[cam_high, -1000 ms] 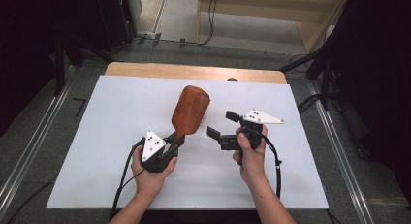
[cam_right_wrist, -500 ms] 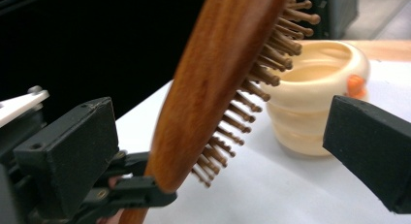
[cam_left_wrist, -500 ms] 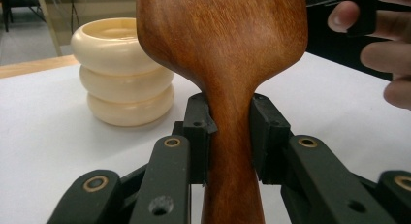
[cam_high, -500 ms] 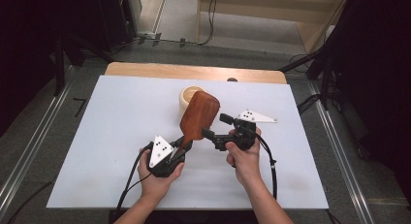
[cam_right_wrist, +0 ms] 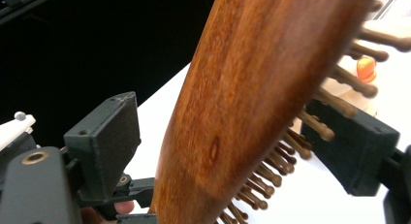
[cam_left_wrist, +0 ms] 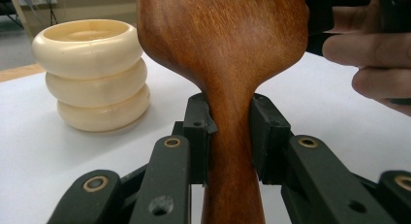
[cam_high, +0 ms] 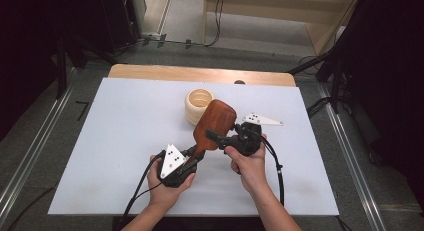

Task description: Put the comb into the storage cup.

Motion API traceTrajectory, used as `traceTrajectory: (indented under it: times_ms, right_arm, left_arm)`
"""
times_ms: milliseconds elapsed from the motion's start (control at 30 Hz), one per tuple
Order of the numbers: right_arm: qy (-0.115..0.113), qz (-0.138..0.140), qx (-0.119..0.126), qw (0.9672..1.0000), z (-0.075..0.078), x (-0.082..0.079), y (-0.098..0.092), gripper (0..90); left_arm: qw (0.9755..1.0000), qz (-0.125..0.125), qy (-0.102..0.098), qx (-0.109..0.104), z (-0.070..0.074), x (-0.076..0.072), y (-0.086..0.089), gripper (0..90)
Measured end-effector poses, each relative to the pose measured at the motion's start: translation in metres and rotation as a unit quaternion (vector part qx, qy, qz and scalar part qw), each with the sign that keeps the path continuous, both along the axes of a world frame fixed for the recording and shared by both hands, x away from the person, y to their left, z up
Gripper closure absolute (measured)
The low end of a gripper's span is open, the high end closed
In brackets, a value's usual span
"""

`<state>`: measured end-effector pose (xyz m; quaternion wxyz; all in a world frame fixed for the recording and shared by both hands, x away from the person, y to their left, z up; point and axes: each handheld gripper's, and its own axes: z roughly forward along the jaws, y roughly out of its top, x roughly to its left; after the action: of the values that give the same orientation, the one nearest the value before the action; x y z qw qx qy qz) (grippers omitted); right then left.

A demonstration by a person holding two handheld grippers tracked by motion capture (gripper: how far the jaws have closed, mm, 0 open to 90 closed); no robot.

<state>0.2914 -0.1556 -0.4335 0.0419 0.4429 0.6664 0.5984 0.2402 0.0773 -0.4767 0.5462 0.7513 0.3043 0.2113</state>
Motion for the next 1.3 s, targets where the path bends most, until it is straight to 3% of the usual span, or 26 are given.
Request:
traceTrajectory:
  times_ms: [200,500,633,800,900,1000,1033,1067,1300]
  right_arm:
    - [0.015,0.002,0.008,0.9999,-0.004,0.002,0.001,20.6]
    - [0.04,0.011,0.041,0.9983,-0.01,0.006,-0.001,32.7]
    - [0.048,0.016,0.053,0.9973,-0.012,0.007,-0.003,37.1]
    - [0.061,0.036,0.085,0.9938,-0.016,0.008,-0.006,45.1]
    - [0.046,0.043,0.074,0.9952,-0.015,0.006,-0.004,47.8]
    - [0.035,0.048,0.076,0.9954,-0.014,0.004,-0.005,49.4]
    - [0.031,0.049,0.074,0.9955,-0.013,0.004,-0.006,49.8]
    - [0.022,0.048,0.071,0.9961,-0.011,0.003,-0.007,50.3]
    - [-0.009,0.043,0.059,0.9973,-0.008,0.0,-0.01,51.0]
  left_arm:
    - [1.0,-0.002,-0.005,0.004,-0.001,-0.002,-0.003,72.0]
    - [0.9999,-0.005,-0.012,0.006,-0.001,-0.004,-0.004,71.9]
    - [0.9999,-0.011,-0.004,0.003,-0.002,-0.002,-0.004,71.9]
    - [0.9997,-0.022,0.014,0.002,-0.003,0.002,-0.005,71.5]
    - [0.9988,-0.039,0.025,-0.015,-0.001,0.005,-0.003,64.8]
    - [0.9985,-0.039,0.03,-0.023,0.003,0.008,0.0,53.4]
    - [0.9987,-0.034,0.032,-0.023,0.004,0.009,0.001,48.0]
    - [0.9988,-0.027,0.031,-0.026,0.004,0.01,0.003,34.7]
    - [0.9968,-0.034,0.052,-0.05,0.01,0.019,0.016,16.4]
